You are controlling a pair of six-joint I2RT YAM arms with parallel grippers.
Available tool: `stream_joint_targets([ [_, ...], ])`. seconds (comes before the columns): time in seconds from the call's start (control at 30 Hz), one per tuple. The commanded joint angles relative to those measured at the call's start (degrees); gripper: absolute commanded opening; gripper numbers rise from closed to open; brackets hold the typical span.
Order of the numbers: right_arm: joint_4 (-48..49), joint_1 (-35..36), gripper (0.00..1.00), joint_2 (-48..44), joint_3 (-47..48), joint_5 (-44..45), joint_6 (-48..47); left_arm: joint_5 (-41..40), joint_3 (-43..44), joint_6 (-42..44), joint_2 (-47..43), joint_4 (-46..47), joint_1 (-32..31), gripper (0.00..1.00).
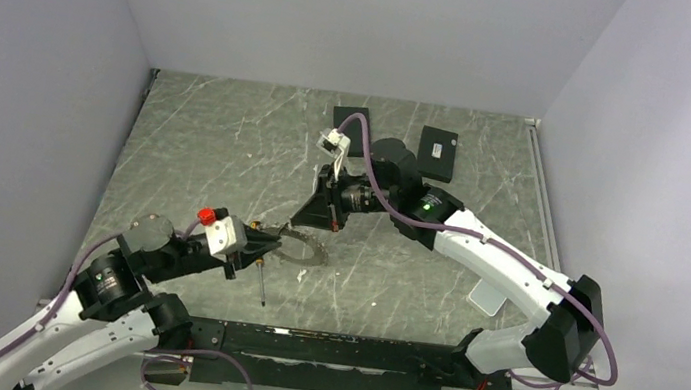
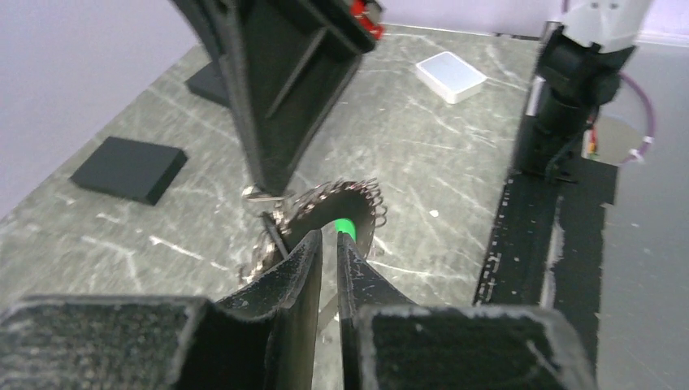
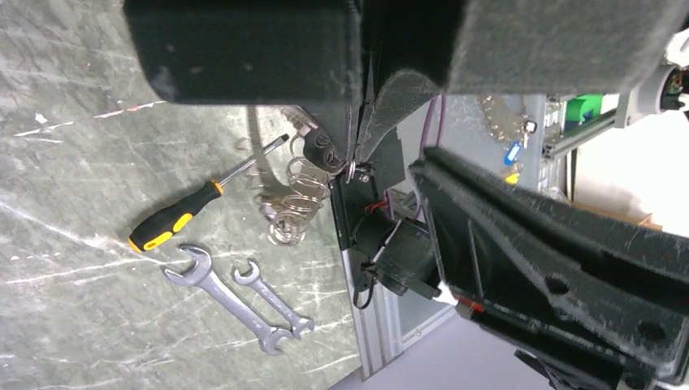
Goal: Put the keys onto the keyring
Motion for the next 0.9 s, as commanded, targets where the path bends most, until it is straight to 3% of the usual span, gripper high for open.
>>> stream_joint_targets([
  [0.0, 3.3, -0.1, 0.0, -1.9, 2.2, 1.1, 0.9, 10.9, -1.3, -1.9, 1.0, 4.8, -0.2, 0.18],
  [0.13, 3.9, -0.1, 0.0, -2.4, 2.3, 1.2, 1.5, 13.3, -1.0, -1.9, 5.4, 5.0, -0.2, 0.17],
  [0.27, 5.2, -0.1, 0.0, -2.8, 1.8, -1.0, 1.4, 6.1, -1.8, -2.7, 7.3, 6.6, -0.2, 0.12],
  [0.33, 5.9, -0.1, 0.0, -3.1, 1.3, -1.7, 1.5, 1.6, -3.1, -3.6, 7.3, 8.7, -0.2, 0.1],
  [0.87, 8.1, -0.7, 0.0, -4.7, -0.1, -4.7, 1.7, -7.1, -8.3, -4.6, 1.3, 15.8, -0.2, 0.14],
])
